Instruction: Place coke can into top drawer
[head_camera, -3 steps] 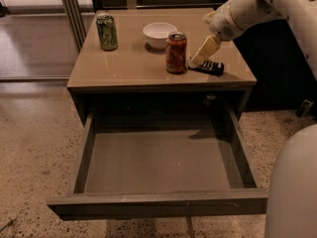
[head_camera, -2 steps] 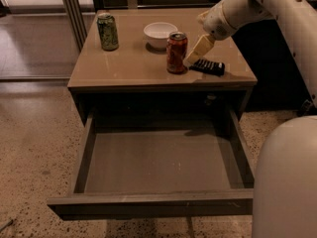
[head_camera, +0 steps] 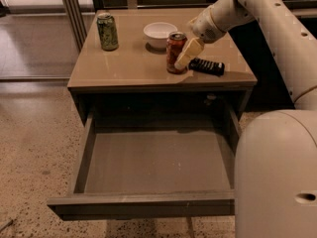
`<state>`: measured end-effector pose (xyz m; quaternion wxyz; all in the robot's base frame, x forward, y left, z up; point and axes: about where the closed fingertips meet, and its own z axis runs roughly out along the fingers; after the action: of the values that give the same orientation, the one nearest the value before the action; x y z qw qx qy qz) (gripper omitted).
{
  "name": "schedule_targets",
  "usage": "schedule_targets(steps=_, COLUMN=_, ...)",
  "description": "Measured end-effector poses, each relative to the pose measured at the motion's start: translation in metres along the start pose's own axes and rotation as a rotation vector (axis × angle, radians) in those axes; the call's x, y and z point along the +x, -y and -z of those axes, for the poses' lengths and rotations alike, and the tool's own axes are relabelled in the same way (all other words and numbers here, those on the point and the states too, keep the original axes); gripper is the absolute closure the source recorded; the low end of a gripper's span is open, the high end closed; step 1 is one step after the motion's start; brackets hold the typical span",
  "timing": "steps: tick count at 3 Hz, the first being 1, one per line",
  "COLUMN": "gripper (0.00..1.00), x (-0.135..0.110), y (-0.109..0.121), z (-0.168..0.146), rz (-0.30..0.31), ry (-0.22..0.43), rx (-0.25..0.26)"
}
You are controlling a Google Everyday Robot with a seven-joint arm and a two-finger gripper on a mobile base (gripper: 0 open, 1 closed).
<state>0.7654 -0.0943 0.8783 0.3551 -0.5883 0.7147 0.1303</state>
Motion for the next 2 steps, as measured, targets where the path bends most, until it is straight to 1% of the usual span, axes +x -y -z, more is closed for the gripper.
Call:
schedule_targets(steps=1, gripper=0.01, x=-0.0021, y=-0.0056, z=-0.0108, rz=-0.017, ry=-0.002, rx=-0.038)
schedule_targets(steps=2, gripper=0.19, x=-0.0021, y=-0.0058, z=-0.011, rz=-0.017, ry=-0.002, rx=-0.039)
